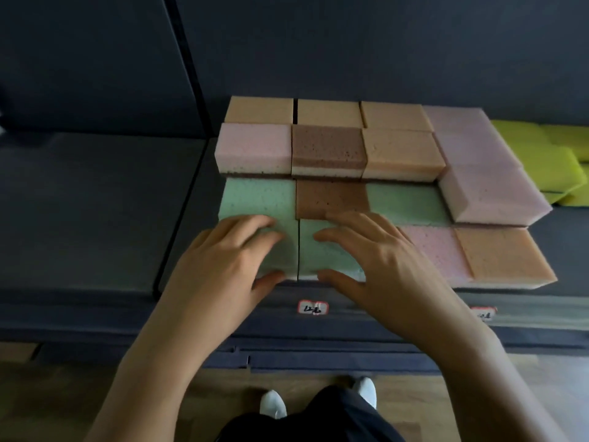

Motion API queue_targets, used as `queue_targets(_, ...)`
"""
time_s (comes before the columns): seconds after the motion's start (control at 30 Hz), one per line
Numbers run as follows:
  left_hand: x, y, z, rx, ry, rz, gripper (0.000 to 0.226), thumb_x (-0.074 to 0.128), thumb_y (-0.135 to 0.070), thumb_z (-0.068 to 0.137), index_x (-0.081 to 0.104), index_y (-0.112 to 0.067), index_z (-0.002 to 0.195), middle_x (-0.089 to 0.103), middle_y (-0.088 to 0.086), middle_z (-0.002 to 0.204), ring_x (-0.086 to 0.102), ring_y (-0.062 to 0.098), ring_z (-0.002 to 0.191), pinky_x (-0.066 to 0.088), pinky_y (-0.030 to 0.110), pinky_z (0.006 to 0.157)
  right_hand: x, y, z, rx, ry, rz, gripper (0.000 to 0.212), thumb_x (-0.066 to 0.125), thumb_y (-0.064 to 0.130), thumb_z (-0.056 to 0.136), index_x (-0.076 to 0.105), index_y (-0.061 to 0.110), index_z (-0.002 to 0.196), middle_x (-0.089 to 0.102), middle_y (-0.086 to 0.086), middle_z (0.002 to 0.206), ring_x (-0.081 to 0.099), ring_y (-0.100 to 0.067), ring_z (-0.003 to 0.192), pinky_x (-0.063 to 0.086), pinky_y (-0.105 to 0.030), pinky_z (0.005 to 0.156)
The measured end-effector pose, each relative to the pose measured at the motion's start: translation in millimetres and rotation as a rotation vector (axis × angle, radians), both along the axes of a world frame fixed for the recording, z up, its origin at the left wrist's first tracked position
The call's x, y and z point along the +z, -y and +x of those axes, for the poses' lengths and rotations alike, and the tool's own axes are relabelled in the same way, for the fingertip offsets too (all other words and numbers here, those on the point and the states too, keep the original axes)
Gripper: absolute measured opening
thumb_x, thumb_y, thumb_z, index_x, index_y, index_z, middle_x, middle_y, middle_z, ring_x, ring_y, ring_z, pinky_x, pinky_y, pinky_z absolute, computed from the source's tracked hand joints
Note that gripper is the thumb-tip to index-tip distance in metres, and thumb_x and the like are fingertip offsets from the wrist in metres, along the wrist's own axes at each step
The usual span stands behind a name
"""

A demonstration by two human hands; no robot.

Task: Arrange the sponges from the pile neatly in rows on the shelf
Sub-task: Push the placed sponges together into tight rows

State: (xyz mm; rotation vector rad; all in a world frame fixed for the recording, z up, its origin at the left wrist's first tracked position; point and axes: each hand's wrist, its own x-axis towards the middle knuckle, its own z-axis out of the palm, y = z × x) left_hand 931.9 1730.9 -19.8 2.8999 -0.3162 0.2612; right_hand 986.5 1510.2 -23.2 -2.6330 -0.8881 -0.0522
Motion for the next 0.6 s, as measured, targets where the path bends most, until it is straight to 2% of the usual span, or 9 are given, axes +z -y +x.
queue_targets(0.2, -8, 6, 4, 0.027, 0.018, 0.008, 0.050, 0.081, -0.032, 0.073, 0.065, -0.014, 0.117, 0.057, 0.001, 0.126, 0.056, 0.024, 0.115, 0.050, 0.041, 0.089, 1, -2, 4, 0.003, -0.005, -0.024, 0.050, 0.066, 0.050, 0.082, 0.060, 0.029, 0.127, 0.054, 0.006, 0.136, 0.050, -0.022, 0.126, 0.046, -0.044, 0.099)
queue_targets(0.37, -7, 5, -1, 0.037, 0.034, -0.036, 0.050, 0.073, -0.038, 0.077, 0.063, -0.015, 0.120, 0.055, 0.000, 0.130, 0.056, 0.022, 0.116, 0.047, 0.037, 0.093, 4, -2, 3, 0.031, 0.008, -0.043, 0.053, 0.062, 0.053, 0.082, 0.058, 0.029, 0.129, 0.051, 0.005, 0.138, 0.048, -0.022, 0.126, 0.046, -0.043, 0.101)
queue_targets(0.47, 1, 5, -10, 0.109, 0.080, -0.066, 0.045, 0.065, -0.039, 0.083, 0.063, -0.016, 0.122, 0.056, -0.001, 0.130, 0.057, 0.018, 0.116, 0.048, 0.035, 0.092, 13, -8, 12, 0.103, -0.013, 0.046, 0.051, 0.059, 0.054, 0.086, 0.057, 0.028, 0.129, 0.050, 0.007, 0.138, 0.049, -0.022, 0.126, 0.045, -0.046, 0.100)
queue_targets(0.6, 13, -13, -29, 0.279, 0.111, -0.066, 0.039, 0.060, -0.037, 0.088, 0.064, -0.015, 0.119, 0.059, -0.001, 0.126, 0.059, 0.019, 0.111, 0.051, 0.038, 0.088, 26, -46, 25, 0.211, -0.003, 0.169, 0.044, 0.055, 0.051, 0.089, 0.059, 0.028, 0.127, 0.052, 0.005, 0.139, 0.049, -0.021, 0.128, 0.045, -0.047, 0.102)
